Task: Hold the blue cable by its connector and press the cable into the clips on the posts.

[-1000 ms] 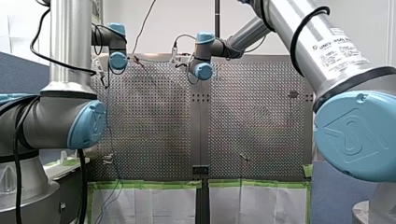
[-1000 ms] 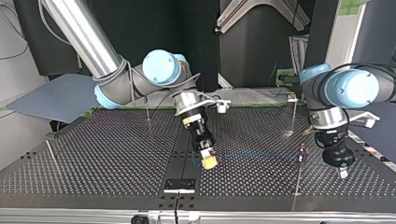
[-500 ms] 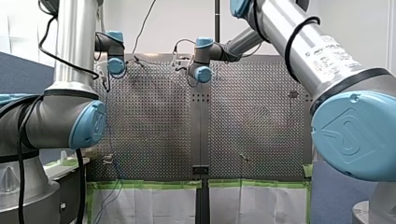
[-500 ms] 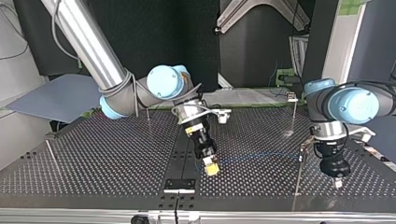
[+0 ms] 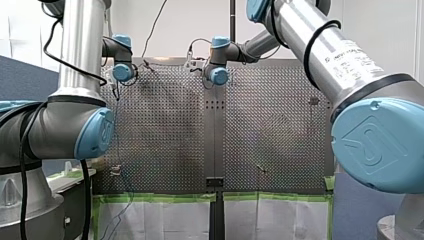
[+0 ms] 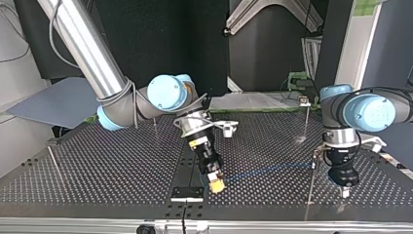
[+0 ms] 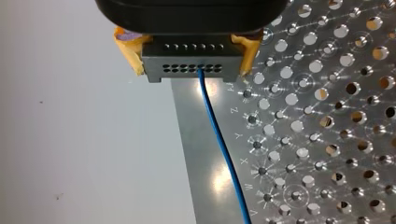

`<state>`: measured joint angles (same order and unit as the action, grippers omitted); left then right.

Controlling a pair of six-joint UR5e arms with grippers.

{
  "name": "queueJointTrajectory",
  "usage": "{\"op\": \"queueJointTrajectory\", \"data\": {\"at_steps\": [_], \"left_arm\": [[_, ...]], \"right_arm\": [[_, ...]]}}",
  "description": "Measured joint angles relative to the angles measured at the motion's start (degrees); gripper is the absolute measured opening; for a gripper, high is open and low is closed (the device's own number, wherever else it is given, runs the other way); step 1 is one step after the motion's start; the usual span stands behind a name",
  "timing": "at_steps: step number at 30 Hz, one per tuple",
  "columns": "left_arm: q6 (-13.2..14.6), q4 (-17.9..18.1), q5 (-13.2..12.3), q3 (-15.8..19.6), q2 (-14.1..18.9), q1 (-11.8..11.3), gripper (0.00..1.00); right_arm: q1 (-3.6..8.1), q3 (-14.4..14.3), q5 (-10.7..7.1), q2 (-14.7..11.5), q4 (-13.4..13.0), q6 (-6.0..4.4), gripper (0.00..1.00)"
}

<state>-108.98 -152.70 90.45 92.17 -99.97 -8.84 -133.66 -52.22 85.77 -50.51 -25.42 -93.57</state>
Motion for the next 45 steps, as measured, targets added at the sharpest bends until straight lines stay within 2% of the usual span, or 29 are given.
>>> {"op": "queueJointTrajectory", "data": {"at_steps": [3,5,6,8,9,10,11,12,13,24,26,30,39,45], "left_arm": [[-0.2,-0.2,-0.3,0.0,0.0,0.0,0.03],[-0.6,-0.5,-0.4,0.0,0.0,0.0,0.23],[-1.0,-0.6,-0.5,0.0,0.0,0.0,0.23],[-1.4,-1.0,-0.5,0.0,0.0,0.0,0.53],[-1.4,-1.1,-0.5,0.0,0.0,-0.1,0.53],[-1.3,-1.3,-0.6,0.0,0.0,-0.1,0.66],[-1.0,-1.5,-0.5,0.0,0.0,-0.1,0.86],[-0.6,-1.9,-0.4,0.0,0.0,-0.1,0.86],[-0.3,-2.3,-0.1,0.0,0.0,-0.2,0.99],[5.0,-8.0,5.1,0.1,0.3,0.3,0.99],[5.7,-9.2,5.4,0.4,0.8,0.5,0.99],[6.2,-11.5,5.0,2.0,2.5,0.6,0.99],[2.7,-15.8,1.5,6.1,6.7,0.6,0.99],[2.1,-18.5,0.2,7.1,9.3,0.9,0.99]], "right_arm": [[0.0,0.0,-0.03,0.0,0.4,0.01,0.0],[0.01,0.0,-0.04,0.0,0.7,0.02,0.0],[0.02,0.0,-0.05,0.0,0.8,0.03,0.0],[0.01,0.0,-0.05,0.0,1.0,0.03,0.0],[0.0,0.0,-0.05,0.0,1.1,0.03,0.0],[0.0,0.0,-0.04,0.0,1.2,0.03,0.0],[0.01,0.0,-0.03,0.0,1.3,0.03,0.0],[0.0,0.0,-0.03,0.0,1.4,0.03,0.0],[-0.01,0.0,-0.03,0.0,1.4,0.03,0.0],[0.03,0.0,0.0,0.1,1.4,0.03,0.0],[0.03,0.0,0.01,0.1,1.4,0.03,0.0],[0.03,0.0,0.02,0.1,1.4,0.06,0.0],[0.02,0.0,0.02,0.1,1.3,0.1,0.0],[0.02,0.0,-0.04,0.1,1.4,0.12,0.0]]}}
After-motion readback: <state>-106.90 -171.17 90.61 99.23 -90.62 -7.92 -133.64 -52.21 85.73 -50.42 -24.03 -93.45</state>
